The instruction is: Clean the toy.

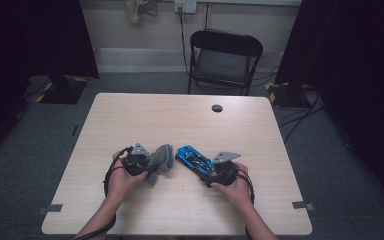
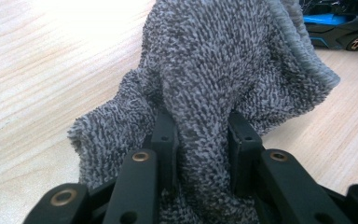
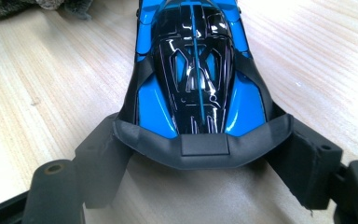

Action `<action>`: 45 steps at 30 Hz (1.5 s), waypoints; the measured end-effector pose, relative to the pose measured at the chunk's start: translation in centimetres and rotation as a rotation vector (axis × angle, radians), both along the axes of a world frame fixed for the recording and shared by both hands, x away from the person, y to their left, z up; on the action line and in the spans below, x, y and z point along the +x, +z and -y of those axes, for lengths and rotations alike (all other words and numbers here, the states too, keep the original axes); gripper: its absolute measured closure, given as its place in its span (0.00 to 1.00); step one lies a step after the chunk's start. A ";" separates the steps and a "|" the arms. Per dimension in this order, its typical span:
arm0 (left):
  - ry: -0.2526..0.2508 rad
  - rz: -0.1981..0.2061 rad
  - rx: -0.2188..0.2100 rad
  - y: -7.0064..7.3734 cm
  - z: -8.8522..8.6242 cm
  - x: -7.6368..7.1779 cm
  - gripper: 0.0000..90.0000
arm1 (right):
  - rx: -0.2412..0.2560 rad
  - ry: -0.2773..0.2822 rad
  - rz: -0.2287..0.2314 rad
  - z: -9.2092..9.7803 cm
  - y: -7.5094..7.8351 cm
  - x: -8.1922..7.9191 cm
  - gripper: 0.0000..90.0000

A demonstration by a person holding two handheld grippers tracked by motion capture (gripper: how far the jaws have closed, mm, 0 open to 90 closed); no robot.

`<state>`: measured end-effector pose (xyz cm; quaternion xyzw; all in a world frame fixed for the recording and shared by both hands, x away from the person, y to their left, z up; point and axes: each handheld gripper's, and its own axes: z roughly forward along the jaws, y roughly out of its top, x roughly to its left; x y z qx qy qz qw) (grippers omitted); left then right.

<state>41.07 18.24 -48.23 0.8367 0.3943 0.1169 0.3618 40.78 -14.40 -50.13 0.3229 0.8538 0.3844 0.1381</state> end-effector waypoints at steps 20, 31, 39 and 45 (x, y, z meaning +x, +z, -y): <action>-0.002 0.014 0.015 0.0 0.2 -0.2 0.76 | 0.062 0.018 -0.004 0.7 3.1 0.3 0.24; -0.009 0.020 0.023 0.0 0.2 -0.1 0.76 | 0.021 -0.001 -0.011 -0.6 3.0 2.5 0.34; -0.013 0.024 0.038 0.0 0.5 -0.2 0.76 | 0.080 -0.004 -0.056 -0.1 2.0 2.5 0.40; -0.020 0.012 0.030 0.2 0.6 -0.2 0.76 | 0.117 -0.006 -0.072 0.2 1.7 2.4 0.44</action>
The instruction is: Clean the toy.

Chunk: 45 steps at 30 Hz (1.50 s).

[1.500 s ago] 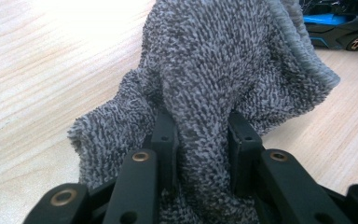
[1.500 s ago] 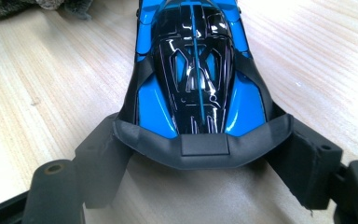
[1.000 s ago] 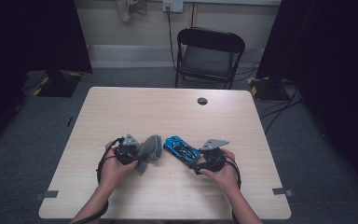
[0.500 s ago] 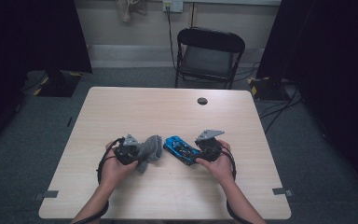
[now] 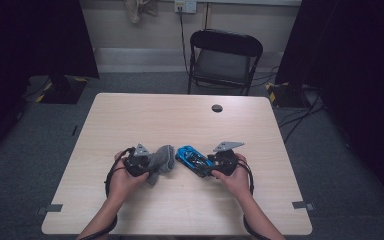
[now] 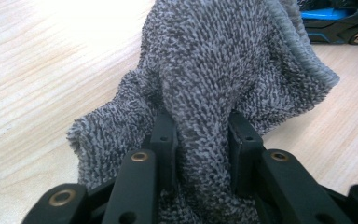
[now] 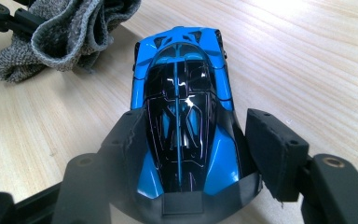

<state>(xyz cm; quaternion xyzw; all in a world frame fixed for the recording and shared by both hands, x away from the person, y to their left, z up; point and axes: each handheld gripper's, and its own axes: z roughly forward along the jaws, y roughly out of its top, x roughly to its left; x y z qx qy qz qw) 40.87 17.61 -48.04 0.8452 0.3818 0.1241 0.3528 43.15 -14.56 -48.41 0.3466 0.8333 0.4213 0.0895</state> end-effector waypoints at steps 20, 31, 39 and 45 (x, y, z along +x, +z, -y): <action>-0.032 -0.019 -0.004 0.3 1.2 -0.3 0.76 | -0.155 0.056 0.164 -1.1 1.0 -1.3 0.53; -0.037 -0.022 -0.004 0.3 1.2 -0.4 0.76 | -0.120 0.059 0.117 -0.9 0.9 -1.5 0.71; -0.065 -0.031 -0.004 0.7 1.7 -0.8 0.76 | -0.110 0.073 0.109 -0.5 0.9 -1.3 0.90; -0.063 -0.034 -0.013 0.6 1.7 -0.7 0.76 | -0.106 0.070 0.101 -0.4 0.9 -1.3 0.90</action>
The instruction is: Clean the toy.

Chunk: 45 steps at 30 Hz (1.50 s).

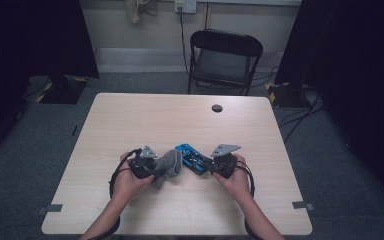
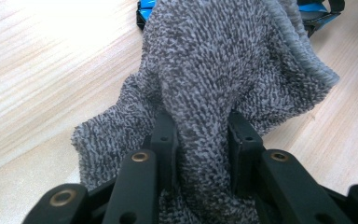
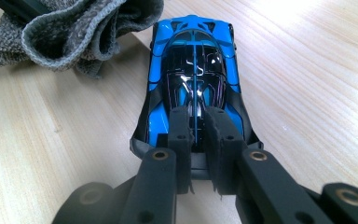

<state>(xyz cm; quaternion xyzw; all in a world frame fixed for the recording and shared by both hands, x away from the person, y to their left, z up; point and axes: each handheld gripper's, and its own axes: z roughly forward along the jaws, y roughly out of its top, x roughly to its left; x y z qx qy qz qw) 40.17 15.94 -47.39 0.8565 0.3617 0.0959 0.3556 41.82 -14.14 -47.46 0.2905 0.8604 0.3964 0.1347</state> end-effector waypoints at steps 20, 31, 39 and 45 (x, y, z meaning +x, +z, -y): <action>-0.237 -0.024 -0.007 0.3 6.9 -1.4 0.76 | -0.002 0.000 -0.017 0.4 0.0 -0.2 0.91; -0.197 -0.046 -0.012 -0.1 6.9 -0.8 0.75 | 0.037 0.001 -0.046 0.8 0.0 0.1 0.99; -0.161 -0.049 0.004 0.3 5.4 -0.7 0.75 | 0.010 -0.012 -0.041 0.3 0.3 -0.1 0.77; -0.136 -0.065 0.003 0.4 4.1 -0.5 0.75 | 0.023 -0.049 -0.002 -0.6 0.9 0.2 0.58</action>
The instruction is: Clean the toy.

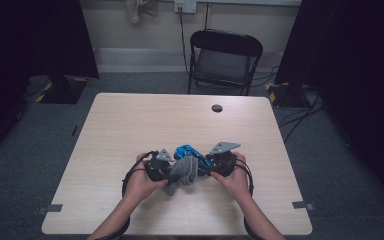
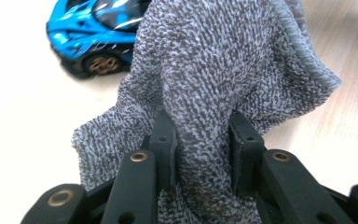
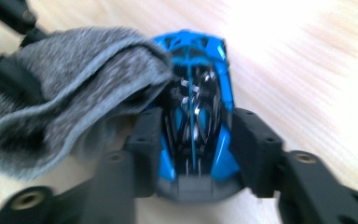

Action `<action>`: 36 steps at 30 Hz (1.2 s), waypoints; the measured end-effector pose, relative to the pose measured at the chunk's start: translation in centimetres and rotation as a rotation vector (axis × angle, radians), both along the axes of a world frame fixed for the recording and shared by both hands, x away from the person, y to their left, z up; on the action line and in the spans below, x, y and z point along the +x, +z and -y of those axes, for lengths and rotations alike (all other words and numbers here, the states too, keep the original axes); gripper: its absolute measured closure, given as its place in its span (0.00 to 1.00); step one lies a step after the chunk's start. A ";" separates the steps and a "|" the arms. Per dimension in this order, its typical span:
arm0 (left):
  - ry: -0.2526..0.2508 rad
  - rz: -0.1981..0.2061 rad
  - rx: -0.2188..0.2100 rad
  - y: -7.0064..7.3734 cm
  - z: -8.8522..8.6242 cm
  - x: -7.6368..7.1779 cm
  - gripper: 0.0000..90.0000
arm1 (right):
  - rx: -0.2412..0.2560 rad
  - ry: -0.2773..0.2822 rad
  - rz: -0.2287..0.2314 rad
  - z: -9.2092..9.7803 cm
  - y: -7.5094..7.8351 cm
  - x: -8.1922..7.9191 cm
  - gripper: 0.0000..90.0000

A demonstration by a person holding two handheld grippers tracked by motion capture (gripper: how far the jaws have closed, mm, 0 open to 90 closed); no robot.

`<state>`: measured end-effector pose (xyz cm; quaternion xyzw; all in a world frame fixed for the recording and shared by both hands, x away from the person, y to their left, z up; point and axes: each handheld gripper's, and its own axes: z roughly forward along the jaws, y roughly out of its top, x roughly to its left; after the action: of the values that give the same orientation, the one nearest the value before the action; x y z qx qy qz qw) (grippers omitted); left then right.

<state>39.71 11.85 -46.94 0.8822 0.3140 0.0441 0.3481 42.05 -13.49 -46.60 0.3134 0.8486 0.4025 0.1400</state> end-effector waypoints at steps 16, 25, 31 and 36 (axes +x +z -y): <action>-0.063 0.002 0.030 0.0 0.4 -0.5 0.76 | 0.007 0.011 0.004 -1.6 -1.0 1.2 0.56; -0.069 -0.008 0.020 -0.1 0.5 -0.4 0.76 | 0.026 0.007 -0.015 -1.9 -1.2 2.0 0.50; -0.138 -0.022 -0.021 -0.1 1.2 -0.9 0.77 | 0.040 0.012 -0.012 -2.0 -1.5 2.0 0.51; -0.147 -0.034 -0.016 -0.3 2.4 -0.8 0.77 | 0.034 0.010 -0.017 -1.9 -1.5 1.9 0.51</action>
<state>38.90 9.42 -47.23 0.9008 0.2543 0.0010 0.3519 43.94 -11.58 -48.13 0.3148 0.8443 0.4150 0.1255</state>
